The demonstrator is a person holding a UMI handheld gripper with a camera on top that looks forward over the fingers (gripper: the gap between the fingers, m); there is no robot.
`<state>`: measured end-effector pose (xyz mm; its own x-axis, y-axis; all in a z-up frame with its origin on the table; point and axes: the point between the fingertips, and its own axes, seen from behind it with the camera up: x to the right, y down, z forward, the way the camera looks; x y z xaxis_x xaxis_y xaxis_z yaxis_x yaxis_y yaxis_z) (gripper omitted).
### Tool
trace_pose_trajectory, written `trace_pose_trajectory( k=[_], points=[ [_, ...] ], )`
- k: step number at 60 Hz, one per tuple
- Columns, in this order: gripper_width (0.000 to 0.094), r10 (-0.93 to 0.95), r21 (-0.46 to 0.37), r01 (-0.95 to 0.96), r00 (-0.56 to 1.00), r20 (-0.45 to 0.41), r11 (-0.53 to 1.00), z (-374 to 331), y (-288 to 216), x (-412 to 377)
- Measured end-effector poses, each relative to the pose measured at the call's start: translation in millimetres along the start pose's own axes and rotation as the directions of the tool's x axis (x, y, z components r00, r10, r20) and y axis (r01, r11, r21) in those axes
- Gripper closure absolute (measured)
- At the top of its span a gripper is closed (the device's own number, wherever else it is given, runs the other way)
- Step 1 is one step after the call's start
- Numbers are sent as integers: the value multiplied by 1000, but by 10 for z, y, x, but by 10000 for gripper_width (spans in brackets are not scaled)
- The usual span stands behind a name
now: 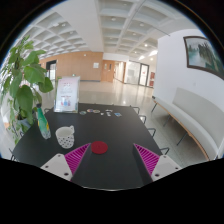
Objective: Pour water
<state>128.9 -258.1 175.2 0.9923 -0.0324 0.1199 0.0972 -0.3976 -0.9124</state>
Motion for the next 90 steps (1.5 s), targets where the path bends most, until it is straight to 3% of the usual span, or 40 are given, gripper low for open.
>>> trace_pose_trajectory(
  k=[17, 29, 36, 51, 60, 69, 76, 78, 90],
  points=[
    [84, -40, -37, 40, 999, -2, 999, -109, 360, -374],
    [74, -38, -30, 40, 997, 69, 999, -160, 599, -1361],
    [75, -76, 26, 73, 988, 138, 997, -51, 487, -2162],
    [78, 7, 91, -24, 984, 179, 996, 728, 82, -3463],
    [75, 9, 136, -28, 991, 134, 990, 1356, -149, -3746],
    [97, 25, 124, -41, 992, 124, 991, 1842, -200, -3888],
    [226, 31, 125, -46, 993, 117, 991, 2069, -211, -3957],
    [378, 34, 134, -48, 994, 99, 990, 2088, -224, -3918],
    [518, 54, 165, -75, 991, 126, 984, 2072, -243, -3946]
  ],
)
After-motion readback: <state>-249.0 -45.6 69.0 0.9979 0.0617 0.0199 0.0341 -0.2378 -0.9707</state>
